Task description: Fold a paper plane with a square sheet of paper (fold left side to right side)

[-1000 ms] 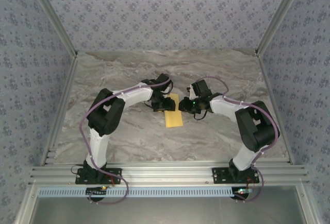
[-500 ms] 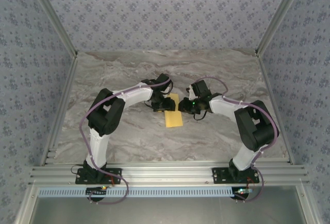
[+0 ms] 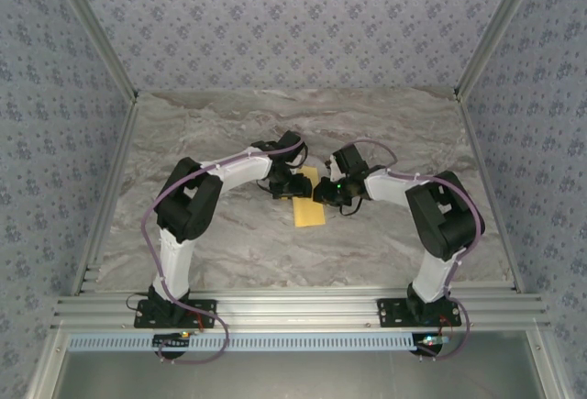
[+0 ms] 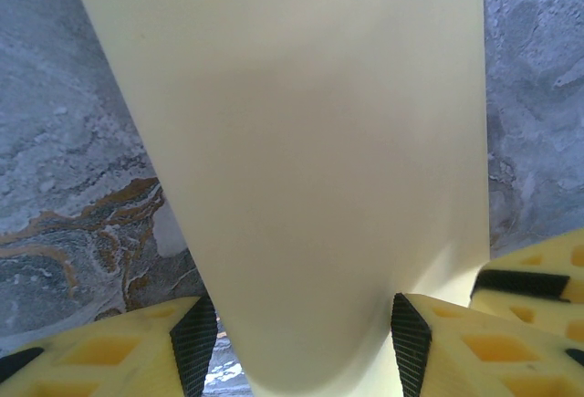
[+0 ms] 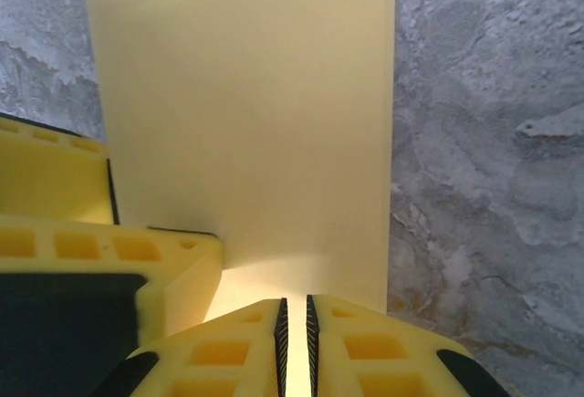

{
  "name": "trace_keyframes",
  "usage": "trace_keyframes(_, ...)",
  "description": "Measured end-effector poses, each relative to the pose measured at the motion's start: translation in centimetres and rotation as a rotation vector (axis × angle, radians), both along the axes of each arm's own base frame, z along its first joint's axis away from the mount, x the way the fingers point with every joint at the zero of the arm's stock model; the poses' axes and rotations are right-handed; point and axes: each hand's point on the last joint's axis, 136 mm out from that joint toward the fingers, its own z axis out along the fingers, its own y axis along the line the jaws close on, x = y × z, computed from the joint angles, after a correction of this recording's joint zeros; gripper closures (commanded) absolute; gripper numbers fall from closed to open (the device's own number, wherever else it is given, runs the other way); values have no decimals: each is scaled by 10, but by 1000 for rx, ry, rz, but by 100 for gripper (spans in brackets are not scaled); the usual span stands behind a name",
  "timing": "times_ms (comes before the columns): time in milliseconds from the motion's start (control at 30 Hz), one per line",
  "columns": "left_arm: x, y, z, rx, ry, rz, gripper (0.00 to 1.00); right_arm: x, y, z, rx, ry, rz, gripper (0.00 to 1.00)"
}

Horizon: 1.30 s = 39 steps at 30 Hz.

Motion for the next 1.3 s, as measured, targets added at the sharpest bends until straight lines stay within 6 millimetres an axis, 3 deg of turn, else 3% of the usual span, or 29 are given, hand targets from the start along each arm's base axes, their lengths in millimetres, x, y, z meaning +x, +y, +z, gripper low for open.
trace_keyframes(533,-1,3,5,-20,-14,3,39,-2,-5,-10,-58,37,16,83)
trace_keyframes(700,-3,16,31,-81,-50,26,38,-2,-4,-11,-65,41,22,83)
trace_keyframes(867,10,4,74,-226,-135,16,55,-2,-5,-11,-74,43,22,83)
trace_keyframes(967,11,-12,84,-317,-138,-8,67,-2,-4,-10,-76,43,23,83)
trace_keyframes(1100,10,-27,77,-384,-99,-25,70,-2,-4,-10,-83,45,27,83)
trace_keyframes(1300,8,-29,38,-357,-22,-23,71,-2,-3,-11,-89,47,31,83)
